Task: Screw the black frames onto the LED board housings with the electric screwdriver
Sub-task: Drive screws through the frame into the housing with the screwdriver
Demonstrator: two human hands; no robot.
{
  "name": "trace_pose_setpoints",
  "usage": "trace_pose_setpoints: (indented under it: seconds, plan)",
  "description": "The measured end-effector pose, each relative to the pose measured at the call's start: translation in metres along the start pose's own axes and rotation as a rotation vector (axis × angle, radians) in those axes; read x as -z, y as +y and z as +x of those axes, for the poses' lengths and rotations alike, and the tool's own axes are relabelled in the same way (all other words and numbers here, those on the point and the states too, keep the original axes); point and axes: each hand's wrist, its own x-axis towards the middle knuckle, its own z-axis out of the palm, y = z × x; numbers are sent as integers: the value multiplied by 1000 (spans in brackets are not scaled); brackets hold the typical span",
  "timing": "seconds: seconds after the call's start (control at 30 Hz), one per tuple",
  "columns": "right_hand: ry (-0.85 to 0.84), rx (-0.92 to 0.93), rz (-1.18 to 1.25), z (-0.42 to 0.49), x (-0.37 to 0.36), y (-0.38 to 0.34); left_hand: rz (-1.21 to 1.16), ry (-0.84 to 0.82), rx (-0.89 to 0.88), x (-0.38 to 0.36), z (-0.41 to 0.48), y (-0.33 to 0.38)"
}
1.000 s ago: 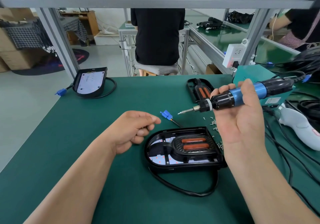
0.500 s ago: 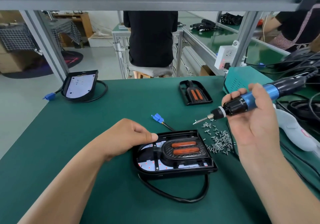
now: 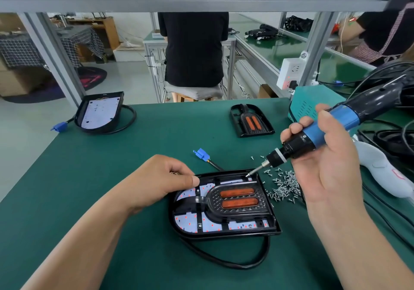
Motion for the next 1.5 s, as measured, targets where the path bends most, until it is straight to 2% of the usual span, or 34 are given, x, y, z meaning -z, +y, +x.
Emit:
trace_pose_setpoints:
  seconds: [0.77,0.97,1.23,1.5]
  plan:
    - [-103,91,-181,-10,-12,2,0,11,-21,-1,-3,4]
    - [-122,125,-276,-15,-19,6,32,63,-3,-10,0,2]
    - [-93,93,-223,-5,-9,12,81,104,-33,-12,3,-2]
    - [-137,54,-225,4,-8,13,81,126,-48,-14,2,2]
